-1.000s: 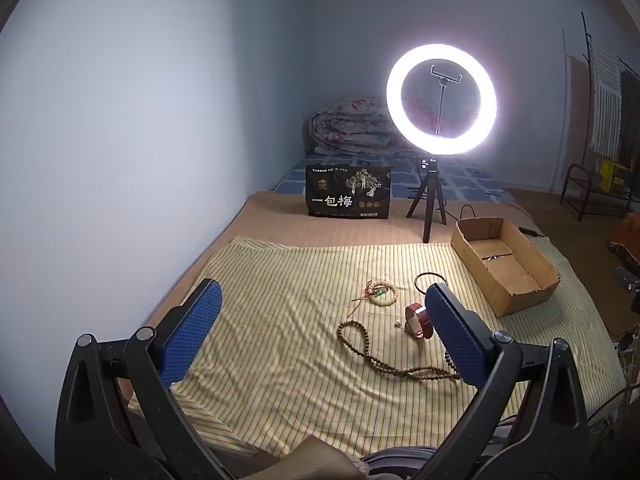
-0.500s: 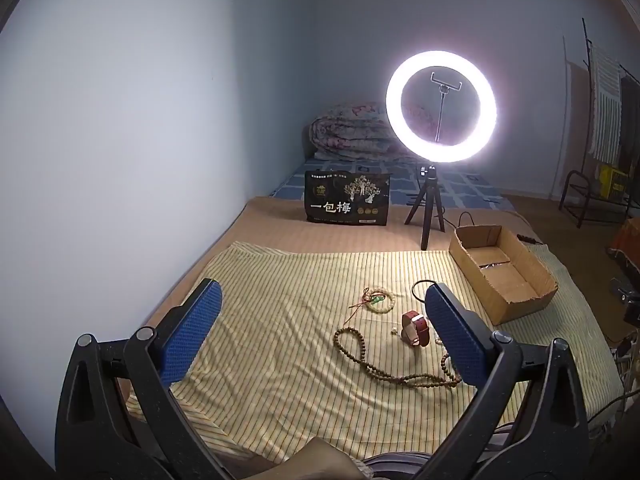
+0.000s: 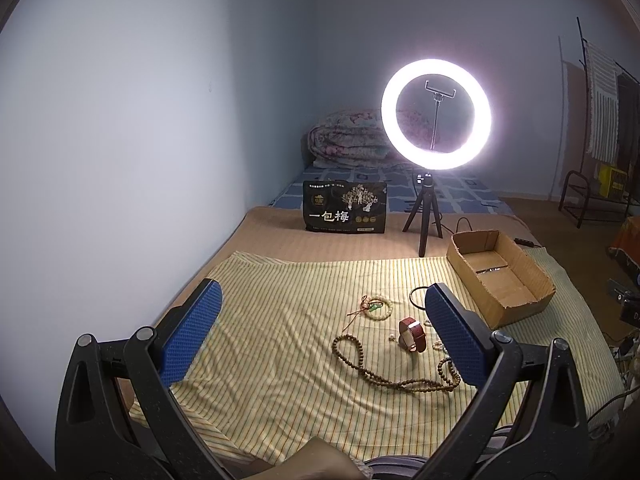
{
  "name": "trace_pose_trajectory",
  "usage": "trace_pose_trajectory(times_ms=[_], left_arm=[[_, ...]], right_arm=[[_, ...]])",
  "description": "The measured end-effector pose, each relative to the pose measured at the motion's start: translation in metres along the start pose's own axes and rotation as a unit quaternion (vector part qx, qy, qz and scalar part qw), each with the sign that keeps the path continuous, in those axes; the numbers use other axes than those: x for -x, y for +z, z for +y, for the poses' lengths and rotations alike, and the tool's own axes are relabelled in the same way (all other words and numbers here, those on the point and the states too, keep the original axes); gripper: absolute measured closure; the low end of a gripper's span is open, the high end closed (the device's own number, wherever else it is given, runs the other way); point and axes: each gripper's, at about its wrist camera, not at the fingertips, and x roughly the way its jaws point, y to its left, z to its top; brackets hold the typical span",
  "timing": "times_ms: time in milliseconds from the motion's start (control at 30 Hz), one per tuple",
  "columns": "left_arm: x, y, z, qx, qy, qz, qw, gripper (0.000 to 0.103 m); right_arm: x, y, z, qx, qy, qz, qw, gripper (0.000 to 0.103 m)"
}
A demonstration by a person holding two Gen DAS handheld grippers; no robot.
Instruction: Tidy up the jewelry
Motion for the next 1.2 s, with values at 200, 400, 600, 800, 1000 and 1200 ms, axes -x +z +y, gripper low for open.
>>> trace_pose_trajectory(times_ms=[200,400,600,800,1000,1200], left_arm=[[0.001,0.001,0.001,0.000,-0.001,0.000,1.0000,0.000],[-0.001,0.003,0.000,0.000,-0.002,0.000,1.0000,0.000],[-0.004,0.003,0.000,-0.002,-0.003,0.003,1.0000,0.000],[-0.015,0.003,-0.001,-0.004,-0.005,0.011,0.9999,0.000],[-0.029,0.001,-0.003,-0.007,-0.007,0.024,0.9997,0.000],[-0.044,-0.003,-0.005,-0.006,-0.005,0.036,0.9993,0.000]], right_arm=[[-0.002,0.002,0.000,-0.003,0.000,0.003,1.000,0.000],[-0.006,0.001,0.002,-0.002,-0.001,0.008,1.000,0.000],[-0.012,0.002,0.004,-0.002,-0.001,0.011,1.000,0.000],[-0.020,0.001,0.005,-0.001,-0.002,0.015,1.000,0.000],[-0.029,-0.001,0.007,0.002,-0.002,0.021,1.000,0.000],[-0.040,-0.002,0.012,0.004,0.002,0.031,1.000,0.000]])
